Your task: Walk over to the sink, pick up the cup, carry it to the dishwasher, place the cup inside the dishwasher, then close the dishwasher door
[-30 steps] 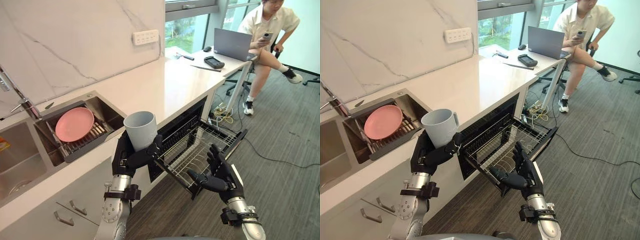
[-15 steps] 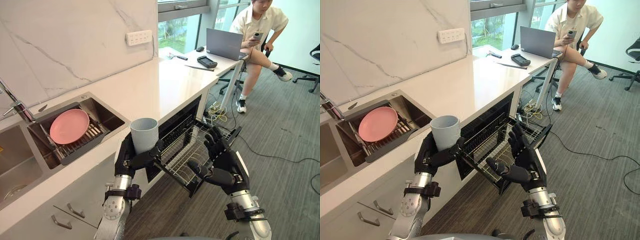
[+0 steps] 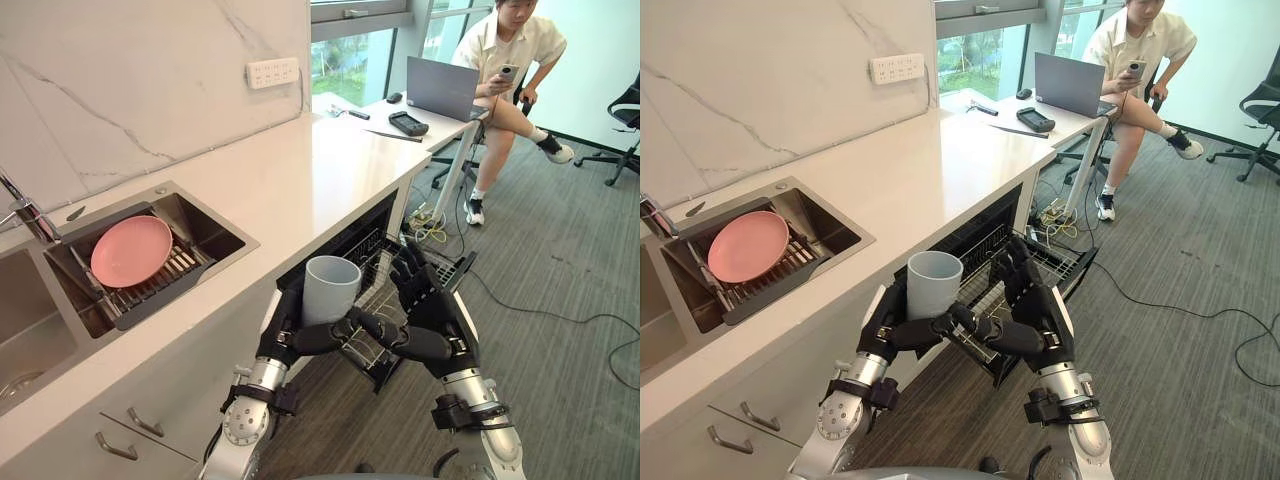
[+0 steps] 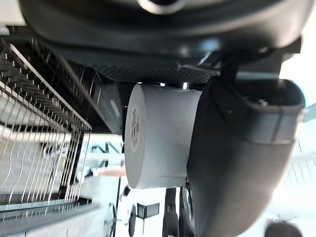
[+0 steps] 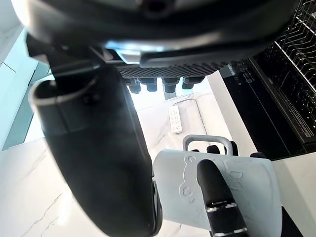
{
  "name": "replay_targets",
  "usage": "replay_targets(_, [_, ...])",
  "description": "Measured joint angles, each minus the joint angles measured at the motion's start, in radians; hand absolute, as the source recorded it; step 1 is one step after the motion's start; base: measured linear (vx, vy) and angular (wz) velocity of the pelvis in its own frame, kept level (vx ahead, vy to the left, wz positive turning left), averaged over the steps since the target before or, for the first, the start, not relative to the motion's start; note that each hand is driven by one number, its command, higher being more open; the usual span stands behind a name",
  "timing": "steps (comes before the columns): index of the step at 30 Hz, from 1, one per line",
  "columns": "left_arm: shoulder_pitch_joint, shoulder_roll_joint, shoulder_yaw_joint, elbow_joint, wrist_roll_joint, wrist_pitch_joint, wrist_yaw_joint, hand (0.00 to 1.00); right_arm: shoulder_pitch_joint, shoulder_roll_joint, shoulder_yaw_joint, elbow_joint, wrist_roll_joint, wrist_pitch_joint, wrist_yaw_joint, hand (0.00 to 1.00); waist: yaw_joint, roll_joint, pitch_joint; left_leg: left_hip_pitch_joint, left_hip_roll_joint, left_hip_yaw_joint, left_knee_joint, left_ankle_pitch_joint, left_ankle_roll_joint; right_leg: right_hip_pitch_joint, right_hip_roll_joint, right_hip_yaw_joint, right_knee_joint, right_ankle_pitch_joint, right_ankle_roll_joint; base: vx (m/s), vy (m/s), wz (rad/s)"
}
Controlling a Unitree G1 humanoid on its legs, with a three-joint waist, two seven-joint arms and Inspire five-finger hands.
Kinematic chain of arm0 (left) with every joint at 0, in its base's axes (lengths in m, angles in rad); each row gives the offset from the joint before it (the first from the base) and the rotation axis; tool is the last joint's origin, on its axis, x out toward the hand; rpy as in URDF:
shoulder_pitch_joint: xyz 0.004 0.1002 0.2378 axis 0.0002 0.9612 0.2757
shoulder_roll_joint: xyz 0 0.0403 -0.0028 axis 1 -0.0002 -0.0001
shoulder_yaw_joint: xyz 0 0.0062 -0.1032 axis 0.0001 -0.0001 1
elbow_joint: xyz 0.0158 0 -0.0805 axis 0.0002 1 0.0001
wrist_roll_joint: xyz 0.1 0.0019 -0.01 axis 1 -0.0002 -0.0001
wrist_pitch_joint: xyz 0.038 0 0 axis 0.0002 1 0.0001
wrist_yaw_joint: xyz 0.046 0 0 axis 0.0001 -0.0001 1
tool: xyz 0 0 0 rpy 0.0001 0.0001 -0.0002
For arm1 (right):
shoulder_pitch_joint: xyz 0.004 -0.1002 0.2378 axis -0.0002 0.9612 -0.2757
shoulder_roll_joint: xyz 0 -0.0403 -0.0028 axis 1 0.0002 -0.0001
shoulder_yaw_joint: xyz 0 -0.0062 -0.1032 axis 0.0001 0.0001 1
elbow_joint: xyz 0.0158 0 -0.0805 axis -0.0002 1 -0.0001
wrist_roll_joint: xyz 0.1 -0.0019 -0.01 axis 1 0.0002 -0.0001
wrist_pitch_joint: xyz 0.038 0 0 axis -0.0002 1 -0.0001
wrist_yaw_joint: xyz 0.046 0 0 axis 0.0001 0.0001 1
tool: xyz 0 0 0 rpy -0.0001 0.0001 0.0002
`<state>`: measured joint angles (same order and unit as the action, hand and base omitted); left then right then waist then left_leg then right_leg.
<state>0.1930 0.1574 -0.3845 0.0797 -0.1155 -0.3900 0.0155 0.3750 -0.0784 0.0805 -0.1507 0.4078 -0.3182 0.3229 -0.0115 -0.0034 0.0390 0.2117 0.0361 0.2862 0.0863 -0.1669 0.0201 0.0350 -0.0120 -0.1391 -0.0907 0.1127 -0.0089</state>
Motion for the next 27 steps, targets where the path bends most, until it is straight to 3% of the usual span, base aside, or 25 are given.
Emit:
replay_targets(13, [-0.002,0.001,-0.054,-0.050,0.036,0.002,-0.021,0.00,-0.021,0.001,0.062,0.002,-0.019,0.000,-0.107,1.00,0.021,-0.017,0.010,0.000,0.014,0.006,0.008,-0.005,-0.008,0.001,0.008,0.004,0.000,0.009,-0.003,0.00,0.000,0.00])
replay_targets(23, [-0.002,0.001,-0.055,-0.078,0.013,0.007,-0.060,0.00,-0.022,0.001,0.085,0.005,-0.023,0.005,-0.129,1.00,0.021,-0.021,0.013,0.000,0.018,0.008,0.014,-0.008,-0.012,0.003,0.012,0.005,0.000,0.010,-0.004,0.00,0.000,0.00])
replay_targets(24, [-0.002,0.001,-0.055,-0.078,0.009,0.007,-0.062,0.00,-0.022,0.001,0.086,0.005,-0.023,0.005,-0.129,0.00,0.021,-0.022,0.013,0.000,0.019,0.008,0.016,-0.009,-0.012,0.004,0.012,0.005,0.000,0.010,-0.004,0.00,0.000,0.00])
replay_targets(27, [-0.001,0.001,-0.059,-0.078,-0.015,0.016,-0.069,0.00,-0.022,0.001,0.098,0.005,-0.023,0.008,-0.129,0.00,0.020,-0.024,0.015,0.000,0.020,0.008,0.019,-0.010,-0.014,0.005,0.012,0.004,0.000,0.010,-0.004,0.00,0.000,0.00])
